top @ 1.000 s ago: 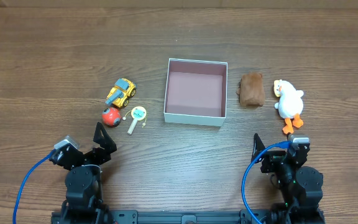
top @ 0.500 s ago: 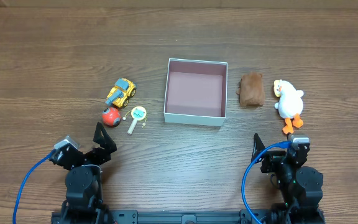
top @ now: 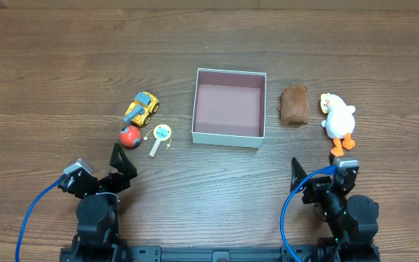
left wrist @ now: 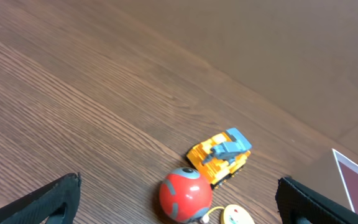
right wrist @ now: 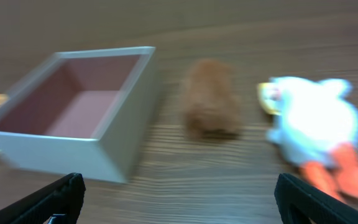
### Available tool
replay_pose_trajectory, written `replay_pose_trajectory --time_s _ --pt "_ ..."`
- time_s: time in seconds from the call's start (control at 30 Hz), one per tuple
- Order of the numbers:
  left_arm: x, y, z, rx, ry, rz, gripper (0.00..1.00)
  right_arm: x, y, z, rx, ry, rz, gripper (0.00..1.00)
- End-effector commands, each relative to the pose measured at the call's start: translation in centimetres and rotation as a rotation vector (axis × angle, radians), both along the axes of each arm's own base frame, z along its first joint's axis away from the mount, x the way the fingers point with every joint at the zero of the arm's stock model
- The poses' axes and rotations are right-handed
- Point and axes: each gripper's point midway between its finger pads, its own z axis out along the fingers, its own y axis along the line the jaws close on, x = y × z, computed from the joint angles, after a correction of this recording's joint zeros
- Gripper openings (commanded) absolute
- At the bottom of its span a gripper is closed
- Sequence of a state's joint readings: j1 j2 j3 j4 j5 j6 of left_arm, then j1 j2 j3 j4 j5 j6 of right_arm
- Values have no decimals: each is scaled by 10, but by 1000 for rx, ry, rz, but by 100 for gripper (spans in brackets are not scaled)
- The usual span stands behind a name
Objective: Pack container
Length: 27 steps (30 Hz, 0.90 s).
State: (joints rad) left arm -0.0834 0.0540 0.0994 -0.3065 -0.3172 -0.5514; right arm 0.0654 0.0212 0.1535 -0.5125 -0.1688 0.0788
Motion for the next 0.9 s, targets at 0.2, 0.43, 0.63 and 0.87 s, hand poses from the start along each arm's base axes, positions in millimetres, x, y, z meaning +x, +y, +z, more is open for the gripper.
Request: replay_pose_trajectory --time_s 0.2,0.43,0.63,0.87 --pt "1 -68 3 -113 -6 -388 100 -10 33 8 260 50 130 100" --pt "-10 -77 39 -40 -5 -464 100 -4 18 45 236 -27 46 100" --pt "-5 -57 88 111 83 -383 100 9 14 90 191 59 20 100" --pt "28 -51 109 200 319 -393 100 56 0 118 123 345 -99 100"
